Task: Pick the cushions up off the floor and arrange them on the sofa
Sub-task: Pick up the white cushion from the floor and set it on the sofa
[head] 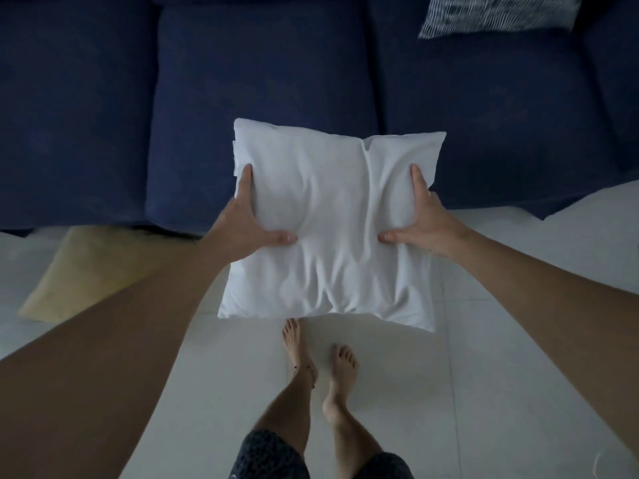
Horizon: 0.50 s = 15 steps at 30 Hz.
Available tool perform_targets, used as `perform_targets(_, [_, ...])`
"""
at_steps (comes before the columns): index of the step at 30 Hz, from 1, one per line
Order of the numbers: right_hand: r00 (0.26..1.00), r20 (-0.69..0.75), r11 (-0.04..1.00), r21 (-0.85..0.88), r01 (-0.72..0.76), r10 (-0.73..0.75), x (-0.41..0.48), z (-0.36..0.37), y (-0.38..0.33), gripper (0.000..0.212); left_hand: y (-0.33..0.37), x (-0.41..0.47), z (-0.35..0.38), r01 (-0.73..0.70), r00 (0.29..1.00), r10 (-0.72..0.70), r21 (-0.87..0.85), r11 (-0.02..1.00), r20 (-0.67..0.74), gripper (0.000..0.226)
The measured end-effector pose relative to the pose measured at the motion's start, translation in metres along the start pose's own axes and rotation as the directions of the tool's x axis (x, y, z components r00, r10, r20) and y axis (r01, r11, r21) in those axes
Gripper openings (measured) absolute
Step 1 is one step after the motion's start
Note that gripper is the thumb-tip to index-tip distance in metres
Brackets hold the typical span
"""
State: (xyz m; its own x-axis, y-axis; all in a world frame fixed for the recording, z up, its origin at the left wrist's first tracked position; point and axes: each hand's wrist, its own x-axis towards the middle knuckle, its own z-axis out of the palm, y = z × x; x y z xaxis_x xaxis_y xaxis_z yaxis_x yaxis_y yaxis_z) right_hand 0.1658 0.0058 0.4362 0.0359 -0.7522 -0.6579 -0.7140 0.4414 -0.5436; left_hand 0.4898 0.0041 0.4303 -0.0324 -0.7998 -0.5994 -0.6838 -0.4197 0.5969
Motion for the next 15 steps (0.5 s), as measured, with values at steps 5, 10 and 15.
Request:
perform_targets(5, [0.997,-0.024,0.997,-0.007,0.072,-0.073,0.061,-0.032,-0.061,0.140,0.019,0.054,-0.053,-0.032,0.997,0.030,-0.040,0.999,-0.068,0.150])
perform_targets(10, [0.989,-0.068,0.992,-0.006,0.129,-0.129,0.127,-0.056,-0.129,0.139,0.036,0.121,-0.113,-0.084,0.990,0.075,-0.070,0.994,-0.122,0.147])
perform_targets(15, [0.974,-0.103,0.980,-0.028,0.197,-0.199,0.191,-0.081,-0.197,0.138,0.055,0.184,-0.178,-0.140,0.973,0.126,-0.061,0.988,-0.194,0.148])
